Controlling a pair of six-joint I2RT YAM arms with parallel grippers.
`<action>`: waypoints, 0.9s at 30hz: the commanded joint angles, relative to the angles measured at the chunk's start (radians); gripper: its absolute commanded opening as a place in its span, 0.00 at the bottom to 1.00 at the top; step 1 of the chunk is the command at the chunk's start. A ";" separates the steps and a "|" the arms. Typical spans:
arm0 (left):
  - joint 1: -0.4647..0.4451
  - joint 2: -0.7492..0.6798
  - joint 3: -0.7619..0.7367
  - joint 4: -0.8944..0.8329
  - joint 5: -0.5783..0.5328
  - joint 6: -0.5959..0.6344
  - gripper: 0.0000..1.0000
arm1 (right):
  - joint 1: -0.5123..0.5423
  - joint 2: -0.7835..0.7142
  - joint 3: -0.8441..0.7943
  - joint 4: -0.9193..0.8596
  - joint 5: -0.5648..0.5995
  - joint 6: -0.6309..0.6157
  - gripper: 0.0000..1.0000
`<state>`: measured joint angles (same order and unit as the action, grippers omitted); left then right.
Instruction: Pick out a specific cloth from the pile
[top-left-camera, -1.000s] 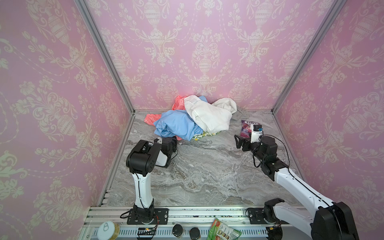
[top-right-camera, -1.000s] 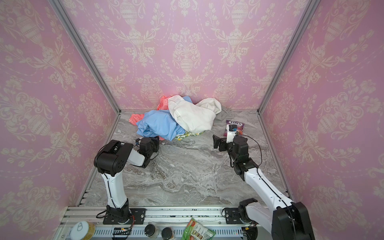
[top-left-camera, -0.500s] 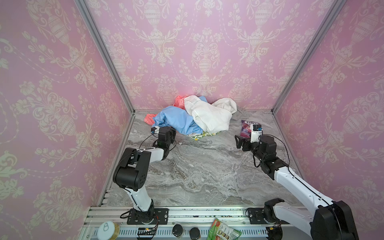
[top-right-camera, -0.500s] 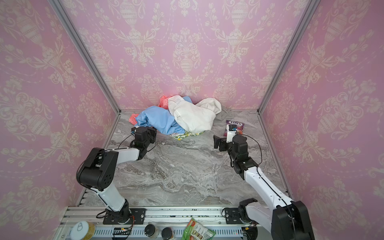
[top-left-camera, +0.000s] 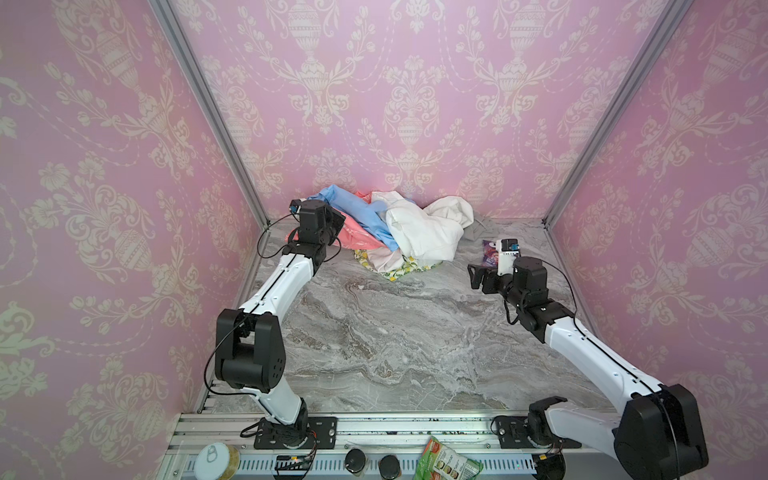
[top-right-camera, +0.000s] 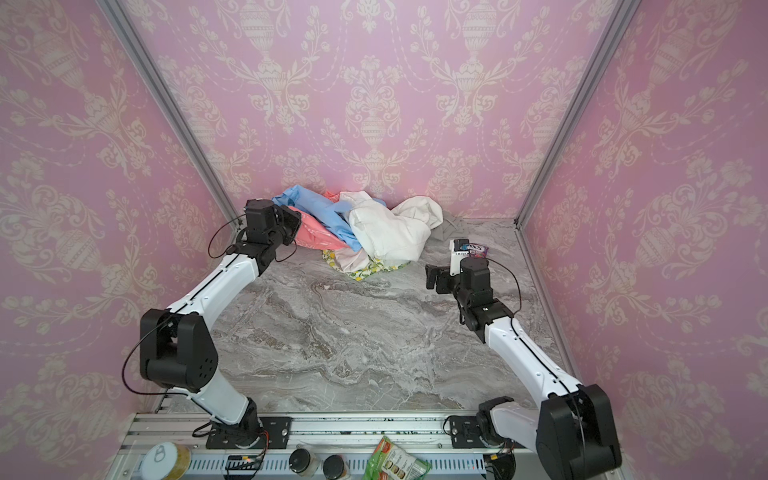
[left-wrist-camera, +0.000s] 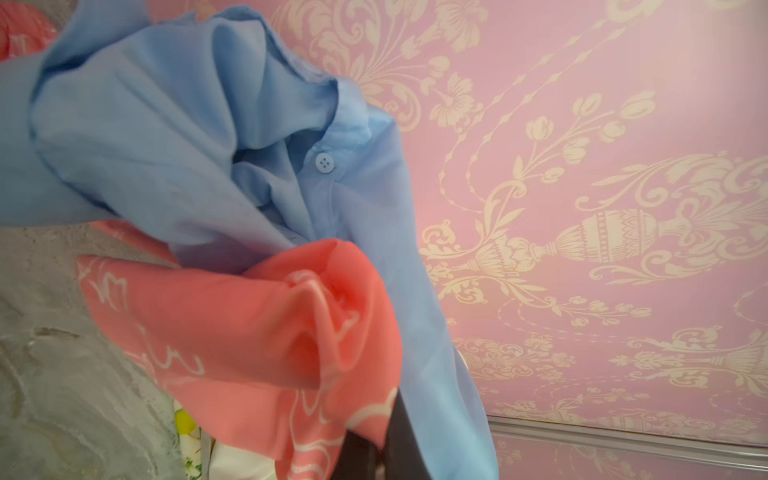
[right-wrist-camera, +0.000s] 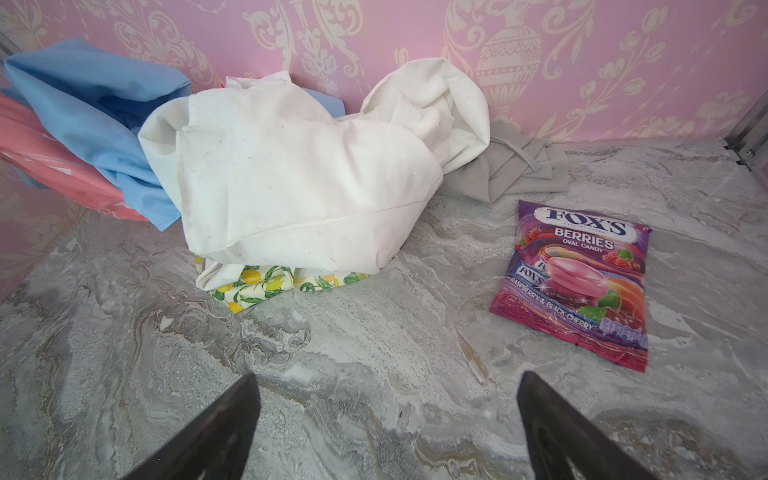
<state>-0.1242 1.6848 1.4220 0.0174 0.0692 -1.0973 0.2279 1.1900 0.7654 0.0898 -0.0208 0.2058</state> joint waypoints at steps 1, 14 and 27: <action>0.013 0.026 0.152 -0.052 0.038 0.104 0.00 | 0.005 0.011 0.057 -0.035 -0.047 0.000 0.97; -0.006 0.129 0.643 -0.212 0.114 0.233 0.00 | 0.065 0.053 0.217 0.038 -0.143 -0.040 0.98; -0.101 0.447 1.480 -0.541 0.140 0.277 0.00 | 0.259 0.238 0.480 0.100 -0.136 -0.054 0.99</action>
<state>-0.2070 2.1319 2.7487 -0.5030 0.1829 -0.8619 0.4538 1.3903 1.1828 0.1528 -0.1539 0.1753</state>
